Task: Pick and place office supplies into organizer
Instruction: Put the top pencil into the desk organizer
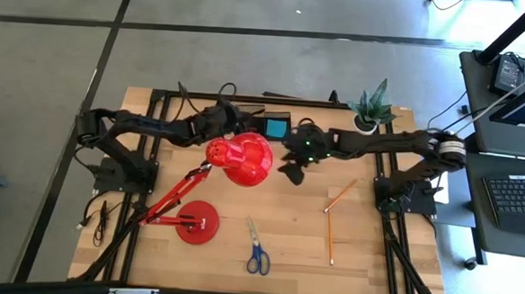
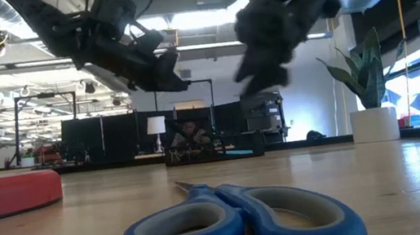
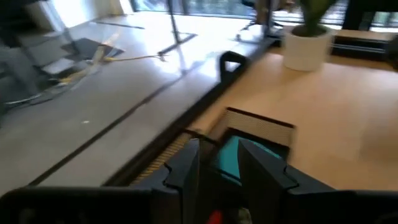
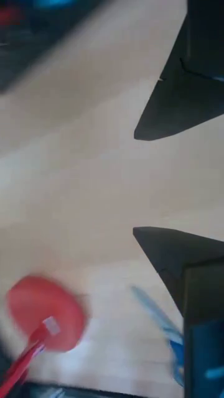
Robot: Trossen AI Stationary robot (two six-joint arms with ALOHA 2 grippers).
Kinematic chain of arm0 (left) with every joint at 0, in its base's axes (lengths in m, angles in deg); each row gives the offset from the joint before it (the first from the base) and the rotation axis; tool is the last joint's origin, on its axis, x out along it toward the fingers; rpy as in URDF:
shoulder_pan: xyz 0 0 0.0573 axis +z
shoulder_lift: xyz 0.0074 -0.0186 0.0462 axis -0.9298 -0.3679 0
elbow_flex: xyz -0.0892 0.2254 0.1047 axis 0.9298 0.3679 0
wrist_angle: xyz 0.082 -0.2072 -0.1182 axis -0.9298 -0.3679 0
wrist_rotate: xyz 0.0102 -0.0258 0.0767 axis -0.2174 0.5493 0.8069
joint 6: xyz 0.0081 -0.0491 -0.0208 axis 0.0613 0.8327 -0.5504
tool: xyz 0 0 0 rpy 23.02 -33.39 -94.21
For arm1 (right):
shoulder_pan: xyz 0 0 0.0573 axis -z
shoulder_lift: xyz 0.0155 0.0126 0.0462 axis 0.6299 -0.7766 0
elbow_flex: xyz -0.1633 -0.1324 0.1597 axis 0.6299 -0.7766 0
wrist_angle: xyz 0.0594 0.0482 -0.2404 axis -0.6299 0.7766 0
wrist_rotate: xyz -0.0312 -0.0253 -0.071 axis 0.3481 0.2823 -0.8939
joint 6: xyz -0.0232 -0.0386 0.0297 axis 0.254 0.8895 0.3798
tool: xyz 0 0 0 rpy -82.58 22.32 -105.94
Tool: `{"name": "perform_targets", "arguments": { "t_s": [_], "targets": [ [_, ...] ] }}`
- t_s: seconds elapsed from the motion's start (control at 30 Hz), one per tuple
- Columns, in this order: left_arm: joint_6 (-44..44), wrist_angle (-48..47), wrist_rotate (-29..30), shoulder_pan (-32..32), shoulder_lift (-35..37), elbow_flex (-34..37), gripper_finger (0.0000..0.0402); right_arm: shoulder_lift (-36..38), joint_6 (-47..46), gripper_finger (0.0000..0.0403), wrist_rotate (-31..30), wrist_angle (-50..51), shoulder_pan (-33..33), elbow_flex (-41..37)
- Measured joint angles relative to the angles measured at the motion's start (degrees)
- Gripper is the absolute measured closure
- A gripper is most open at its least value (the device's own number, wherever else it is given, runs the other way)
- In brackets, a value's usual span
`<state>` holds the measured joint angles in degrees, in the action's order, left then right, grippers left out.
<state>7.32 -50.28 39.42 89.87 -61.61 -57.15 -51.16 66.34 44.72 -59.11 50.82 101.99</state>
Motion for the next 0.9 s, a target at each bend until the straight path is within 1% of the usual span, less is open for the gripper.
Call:
{"name": "perform_targets", "arguments": {
  "t_s": [0.1,0.2,0.27,0.3,0.4,0.47,0.57,0.63,0.77,0.83,0.9],
  "targets": [
    [0.00,-0.73,-3.12,-1.68,-0.02,0.00,0.0296,3.95,-7.03,0.0160,-0.72,10.37,-1.39,-0.02],
    [-0.37,-0.56,-4.84,-3.65,-0.02,0.00,0.0295,7.15,-12.24,0.0160,-5.01,18.45,-4.45,-0.02],
    [-1.37,1.38,-4.95,-5.08,-0.02,0.60,0.0295,8.74,-13.39,0.0160,-8.09,22.20,-7.15,-0.02],
    [-1.75,2.72,-4.92,-5.58,0.00,1.23,0.0295,9.37,-12.43,0.0160,-9.31,23.62,-8.60,-0.06],
    [-1.83,7.87,-4.99,-7.05,0.00,4.32,0.0295,10.25,-5.66,0.0160,-13.20,26.70,-13.49,-0.07],
    [-1.50,11.26,-5.00,-7.78,0.00,6.53,0.0295,10.32,-1.30,0.0160,-14.31,28.78,-16.27,-0.07],
    [-1.46,14.42,-4.98,-8.63,0.00,9.29,0.0295,10.02,1.80,0.0160,-14.59,31.90,-19.00,-0.07],
    [-0.68,14.58,-4.79,-9.05,-0.02,10.21,0.0295,9.99,0.75,0.0160,-14.57,32.75,-20.25,-0.13],
    [-0.61,14.82,-4.55,-9.16,-0.04,10.40,0.0295,9.99,-4.74,0.0163,-14.56,29.54,-22.02,-0.13],
    [-0.57,14.84,-4.53,-9.16,-0.04,10.40,0.0295,9.99,-6.04,0.0164,-14.57,27.13,-22.87,-0.13],
    [-0.88,14.85,-4.53,-9.16,-0.04,10.40,0.0295,9.99,-5.80,0.0164,-14.59,26.88,-23.72,-0.13]
  ]
}}
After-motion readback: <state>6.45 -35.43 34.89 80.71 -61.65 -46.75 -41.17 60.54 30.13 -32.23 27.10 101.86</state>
